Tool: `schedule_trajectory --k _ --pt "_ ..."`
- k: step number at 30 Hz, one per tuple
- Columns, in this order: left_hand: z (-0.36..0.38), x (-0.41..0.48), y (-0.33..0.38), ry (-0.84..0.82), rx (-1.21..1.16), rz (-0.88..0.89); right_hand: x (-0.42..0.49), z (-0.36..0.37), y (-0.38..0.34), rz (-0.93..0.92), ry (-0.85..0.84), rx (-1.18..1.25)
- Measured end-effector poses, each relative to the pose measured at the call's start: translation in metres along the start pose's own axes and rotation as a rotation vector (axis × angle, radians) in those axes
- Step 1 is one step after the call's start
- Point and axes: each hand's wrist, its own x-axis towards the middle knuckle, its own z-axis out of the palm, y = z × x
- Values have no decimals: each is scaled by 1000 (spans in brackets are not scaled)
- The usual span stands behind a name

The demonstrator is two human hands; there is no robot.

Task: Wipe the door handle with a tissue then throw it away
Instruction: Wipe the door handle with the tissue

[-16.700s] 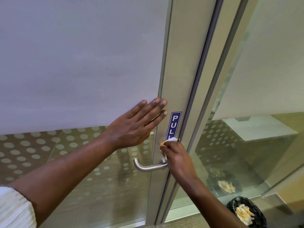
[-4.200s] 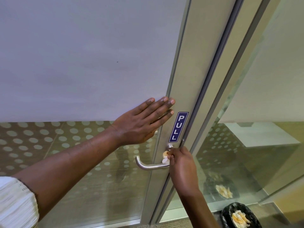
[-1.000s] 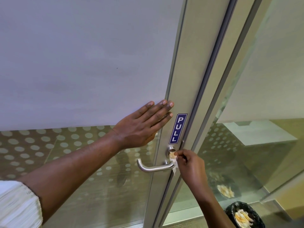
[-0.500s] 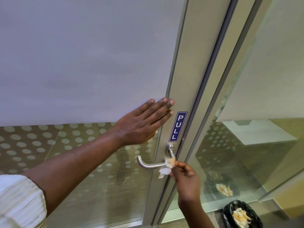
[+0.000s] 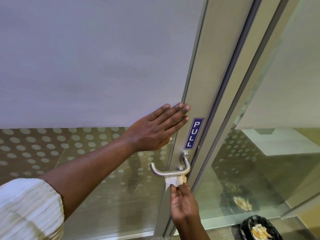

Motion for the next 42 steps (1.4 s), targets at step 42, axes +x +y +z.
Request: schedule_trajectory --k 42 --pt "-9 1 10 -21 -93 -78 41 1 -106 -416 -99 -760"
